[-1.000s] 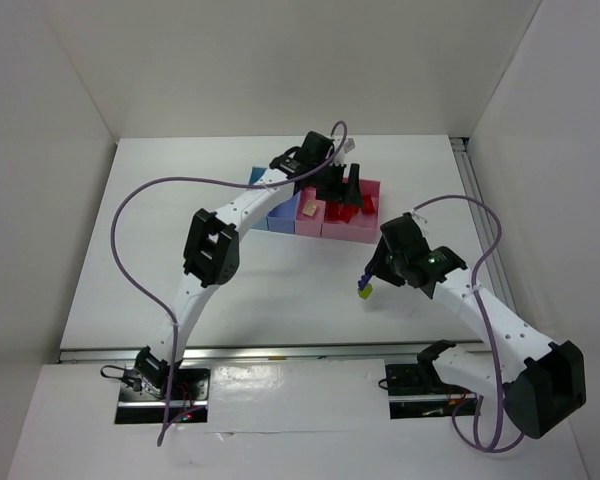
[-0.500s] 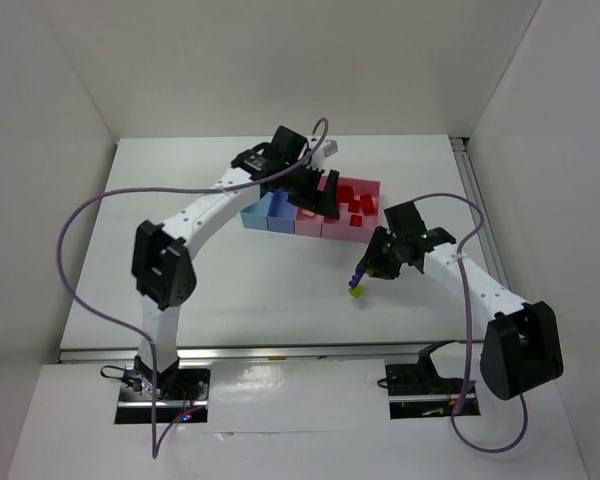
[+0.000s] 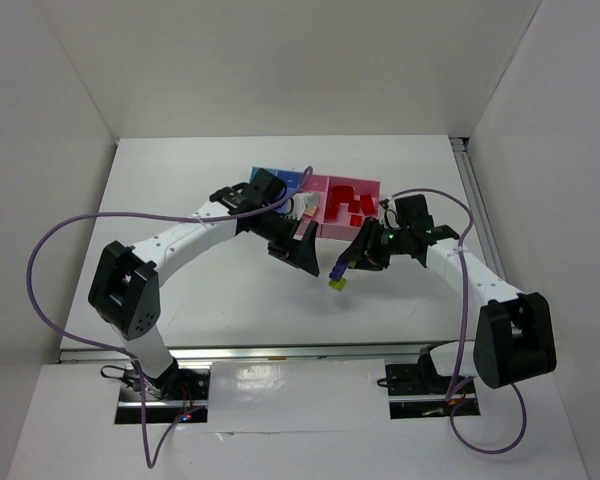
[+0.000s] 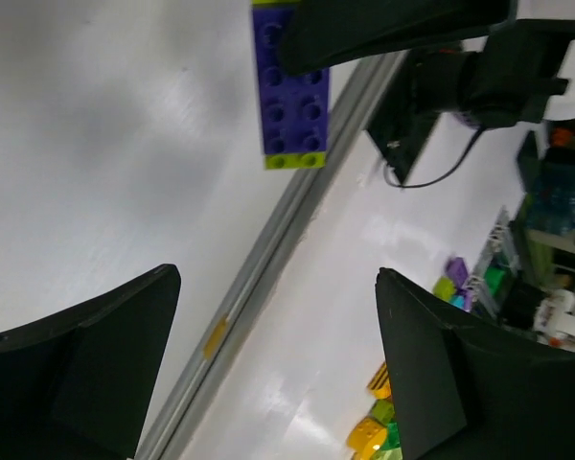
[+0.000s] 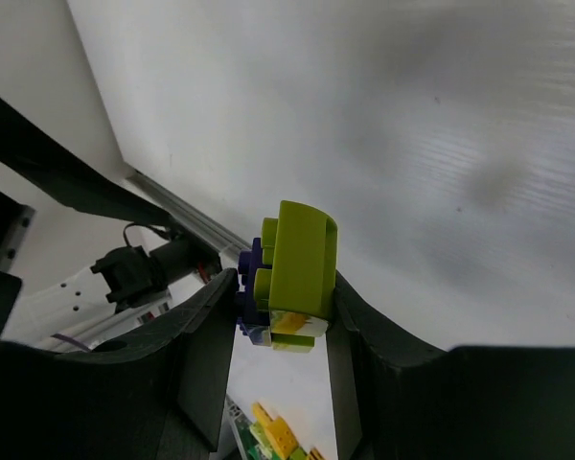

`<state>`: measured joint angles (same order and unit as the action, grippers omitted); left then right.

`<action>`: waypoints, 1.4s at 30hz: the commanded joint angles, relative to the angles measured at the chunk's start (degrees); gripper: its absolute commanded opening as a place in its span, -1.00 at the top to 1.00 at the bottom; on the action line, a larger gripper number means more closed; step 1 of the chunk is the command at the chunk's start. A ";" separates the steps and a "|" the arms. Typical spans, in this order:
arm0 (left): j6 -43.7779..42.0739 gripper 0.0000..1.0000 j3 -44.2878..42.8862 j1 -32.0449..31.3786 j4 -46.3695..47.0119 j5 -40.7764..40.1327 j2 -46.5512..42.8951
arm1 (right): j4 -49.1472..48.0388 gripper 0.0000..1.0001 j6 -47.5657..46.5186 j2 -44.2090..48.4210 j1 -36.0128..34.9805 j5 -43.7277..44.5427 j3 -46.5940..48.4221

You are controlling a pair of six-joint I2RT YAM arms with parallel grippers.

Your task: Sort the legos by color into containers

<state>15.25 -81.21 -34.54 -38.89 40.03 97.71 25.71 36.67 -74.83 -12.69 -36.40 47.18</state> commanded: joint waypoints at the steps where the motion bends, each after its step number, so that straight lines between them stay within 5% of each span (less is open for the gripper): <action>1: 4.69 -0.86 2.01 -0.70 8.64 8.21 -0.15 | -6.02 0.69 1.83 -0.31 -1.02 -3.94 0.45; 13: 13.58 -0.86 7.02 -4.39 22.71 4.27 1.60 | -6.99 0.69 4.64 0.21 -2.08 -2.18 0.46; 32: 10.86 -0.68 3.43 -6.06 23.24 -5.57 6.61 | -4.71 0.69 4.03 0.82 -2.08 -3.24 0.46; 38: 11.47 -0.36 6.23 -6.06 29.31 1.00 6.09 | -4.18 0.69 4.03 -0.32 -2.08 -3.94 0.46; 42: 12.53 0.24 7.56 -6.06 30.54 3.56 6.09 | -4.18 0.69 4.03 -0.85 -2.08 -4.73 1.51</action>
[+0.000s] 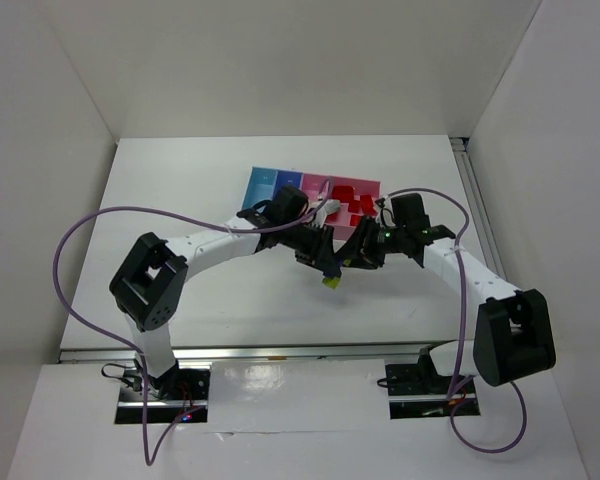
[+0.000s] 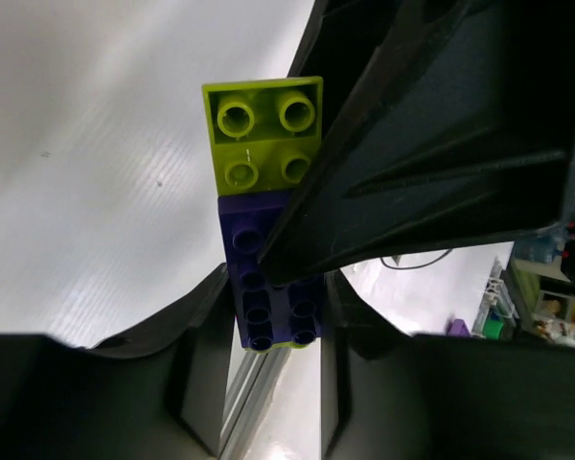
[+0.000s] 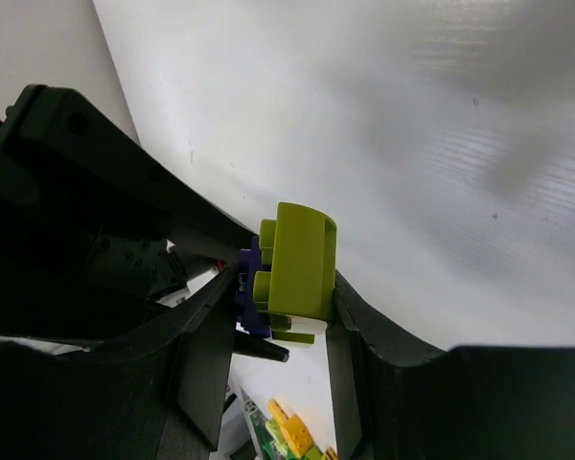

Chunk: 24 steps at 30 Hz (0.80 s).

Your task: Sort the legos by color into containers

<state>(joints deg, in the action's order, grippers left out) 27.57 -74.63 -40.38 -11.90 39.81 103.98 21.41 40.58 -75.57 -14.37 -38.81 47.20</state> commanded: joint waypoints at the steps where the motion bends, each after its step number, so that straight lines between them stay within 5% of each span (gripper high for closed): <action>1: 0.20 0.50 1.59 0.30 3.55 3.78 -0.19 | 0.73 0.69 0.12 -0.10 -0.39 -2.33 1.49; 6: -1.02 0.86 2.12 1.53 1.45 5.71 -0.71 | -0.83 0.69 3.18 1.56 -0.39 -1.45 0.88; 8: -2.17 1.00 2.12 2.06 0.39 5.71 -0.71 | -1.36 0.55 3.19 2.09 -0.39 -0.92 0.26; 10: -2.17 1.00 2.65 2.06 0.39 5.71 -0.71 | -1.37 0.49 3.19 2.09 -0.39 -0.92 0.26; 12: -2.70 1.00 2.65 2.59 -0.14 6.24 -0.71 | -1.37 0.10 3.19 1.57 -0.39 -0.92 0.26; 15: -3.75 1.00 3.18 2.59 -0.76 6.95 -1.76 | -0.85 -0.19 3.19 1.57 -0.39 -0.31 0.78; 24: -4.81 1.00 5.02 2.59 -1.28 5.90 -2.91 | -2.26 -0.29 5.04 -0.72 1.01 -1.97 1.14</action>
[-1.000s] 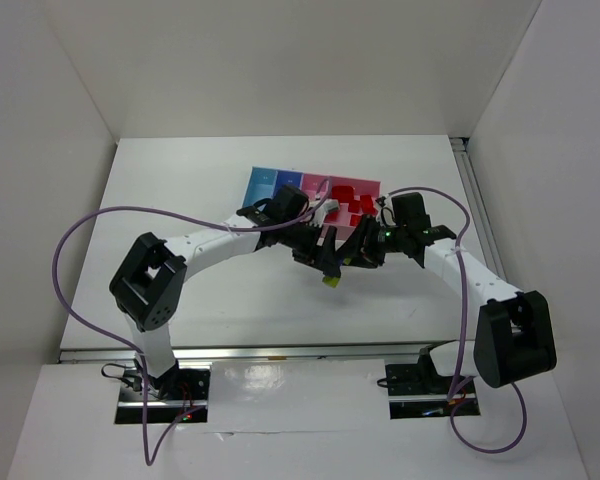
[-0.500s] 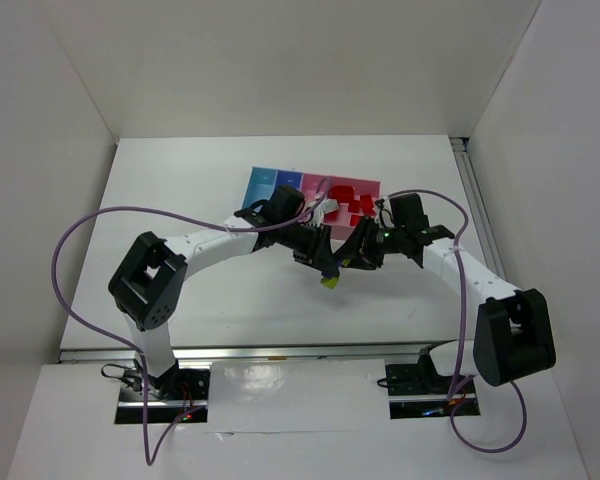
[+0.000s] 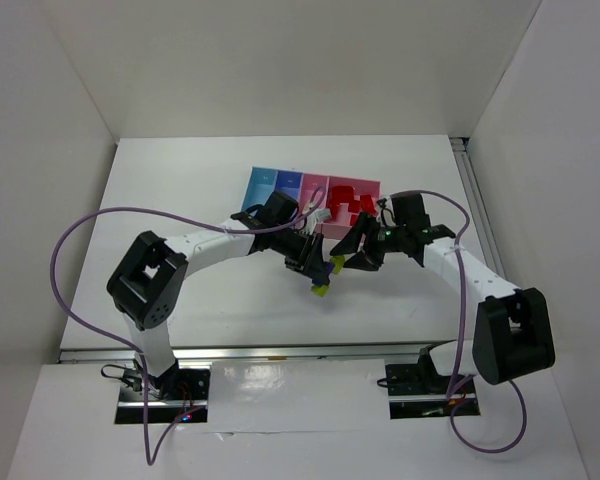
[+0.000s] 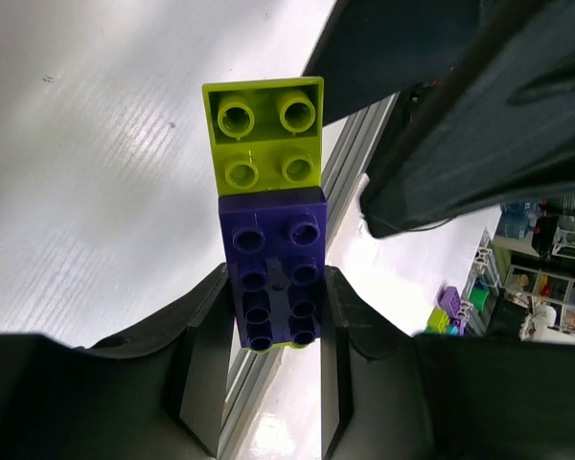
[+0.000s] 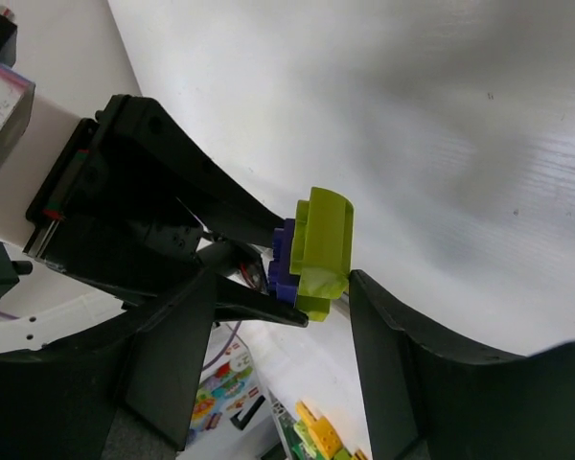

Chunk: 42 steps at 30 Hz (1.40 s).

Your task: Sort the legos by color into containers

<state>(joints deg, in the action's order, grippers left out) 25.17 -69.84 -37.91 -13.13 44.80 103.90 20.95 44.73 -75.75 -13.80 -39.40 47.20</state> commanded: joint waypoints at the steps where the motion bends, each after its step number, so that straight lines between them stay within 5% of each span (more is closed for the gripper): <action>1: -2.40 1.00 0.23 0.12 -0.06 0.91 -2.82 | -1.79 -0.29 0.89 -1.41 0.44 -1.38 1.66; 9: -2.40 1.00 -0.82 0.12 -0.06 1.43 -3.35 | -1.26 -0.08 0.36 -3.00 0.44 -1.38 1.05; 17: -2.40 1.00 -1.35 0.12 -0.06 0.91 -3.88 | -3.63 0.42 0.89 -4.59 0.44 -2.61 0.52; 22: -2.93 1.00 -1.87 2.22 -1.11 0.38 -4.49 | -2.68 0.89 0.89 -4.59 0.44 -0.69 0.00; 34: -2.93 1.00 -3.63 9.78 -2.60 3.72 -8.18 | 8.58 0.99 -3.50 -1.60 0.44 12.77 2.55; 42: 0.14 1.00 3.30 23.74 -8.84 -1.19 -19.42 | 4.90 0.99 -7.90 -8.35 -4.04 14.17 18.08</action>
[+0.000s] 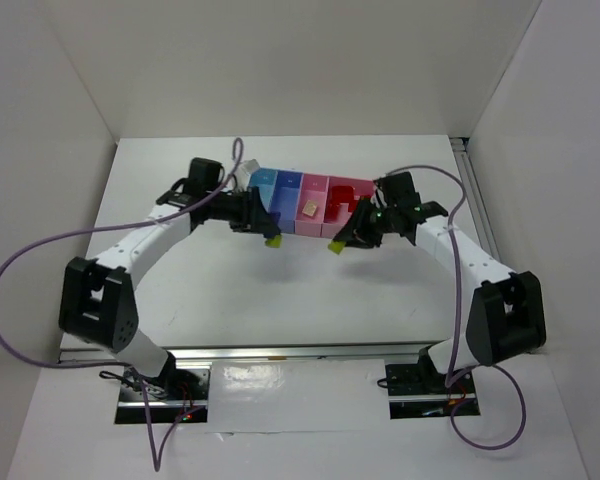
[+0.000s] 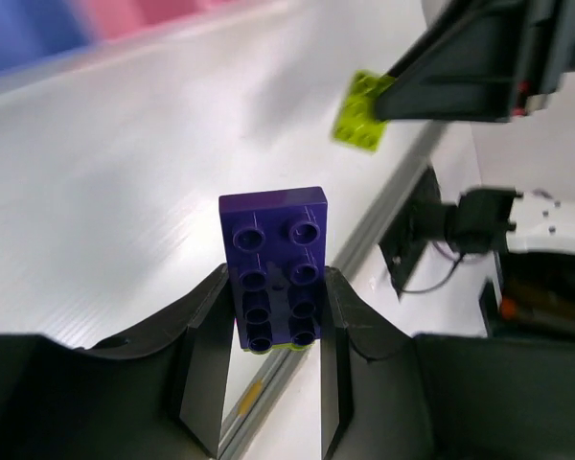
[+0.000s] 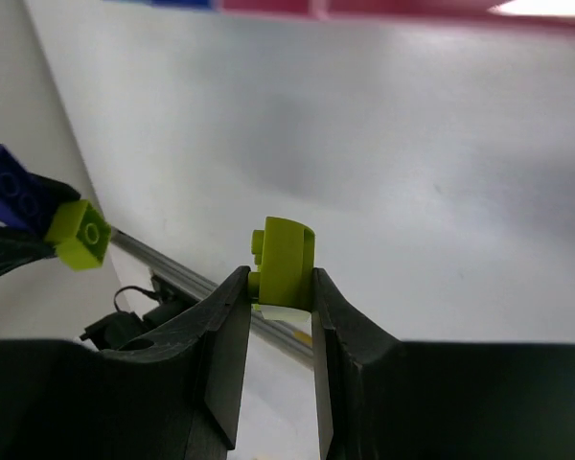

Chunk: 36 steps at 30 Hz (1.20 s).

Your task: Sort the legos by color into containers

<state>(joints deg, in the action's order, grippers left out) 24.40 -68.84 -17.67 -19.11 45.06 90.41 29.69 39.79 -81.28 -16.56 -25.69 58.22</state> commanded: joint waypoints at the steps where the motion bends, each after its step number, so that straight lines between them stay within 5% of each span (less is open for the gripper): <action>1: 1.52 1.00 3.87 4.13 -4.42 -3.29 -7.25 | -5.07 0.99 -3.49 -6.32 -1.81 -0.05 9.17; 15: 5.22 1.00 6.53 11.52 -9.54 -13.59 -16.14 | -2.72 0.99 -8.59 -34.29 -9.98 10.14 49.06; 29: 5.13 1.00 7.05 14.68 -10.59 -15.35 -17.73 | 0.37 0.99 -9.12 -56.08 -14.55 8.82 74.12; 36: 4.07 1.00 7.05 14.68 -10.59 -15.35 -16.50 | -0.34 0.97 -9.12 -57.85 -15.08 8.82 74.76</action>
<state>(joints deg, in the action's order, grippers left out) 28.75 -61.47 -3.29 -30.00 29.15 73.63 29.63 31.42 -138.78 -30.72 -16.51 129.78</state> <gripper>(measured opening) 0.449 0.351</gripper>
